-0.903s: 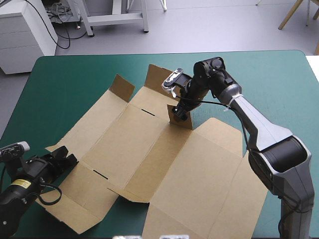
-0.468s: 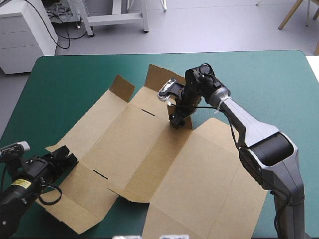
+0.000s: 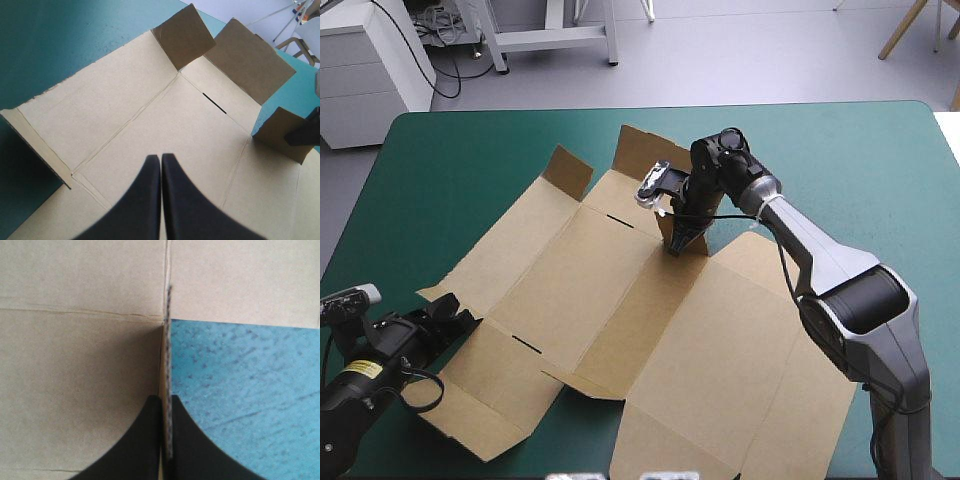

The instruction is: Fold the box

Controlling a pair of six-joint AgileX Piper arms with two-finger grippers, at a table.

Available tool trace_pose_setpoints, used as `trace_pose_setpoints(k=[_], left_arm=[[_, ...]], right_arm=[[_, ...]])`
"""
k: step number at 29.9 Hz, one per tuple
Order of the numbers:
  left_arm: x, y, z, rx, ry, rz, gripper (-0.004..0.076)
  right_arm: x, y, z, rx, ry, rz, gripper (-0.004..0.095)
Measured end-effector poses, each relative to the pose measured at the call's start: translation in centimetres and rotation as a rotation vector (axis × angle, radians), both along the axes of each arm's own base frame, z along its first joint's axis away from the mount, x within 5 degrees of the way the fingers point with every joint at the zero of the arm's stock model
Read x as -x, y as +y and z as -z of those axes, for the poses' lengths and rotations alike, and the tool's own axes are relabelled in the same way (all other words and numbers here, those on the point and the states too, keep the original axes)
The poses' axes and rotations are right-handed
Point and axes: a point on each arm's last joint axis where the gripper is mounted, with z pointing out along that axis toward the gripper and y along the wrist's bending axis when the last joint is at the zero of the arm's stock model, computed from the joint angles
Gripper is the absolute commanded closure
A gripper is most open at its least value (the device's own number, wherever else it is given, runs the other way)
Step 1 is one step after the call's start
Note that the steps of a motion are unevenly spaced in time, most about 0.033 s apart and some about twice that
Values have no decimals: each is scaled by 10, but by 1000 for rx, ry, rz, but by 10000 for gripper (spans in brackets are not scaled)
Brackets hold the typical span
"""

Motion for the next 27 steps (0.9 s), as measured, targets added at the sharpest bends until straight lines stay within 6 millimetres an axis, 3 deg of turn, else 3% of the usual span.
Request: trace_pose_setpoints(k=[15,27], left_arm=[[0,0,1,-23,2,14,734],[0,0,1,-26,1,16,734]], right_arm=[[-6,6,-3,72,-185,-395,927],[14,54,-6,76,-337,-686,928]])
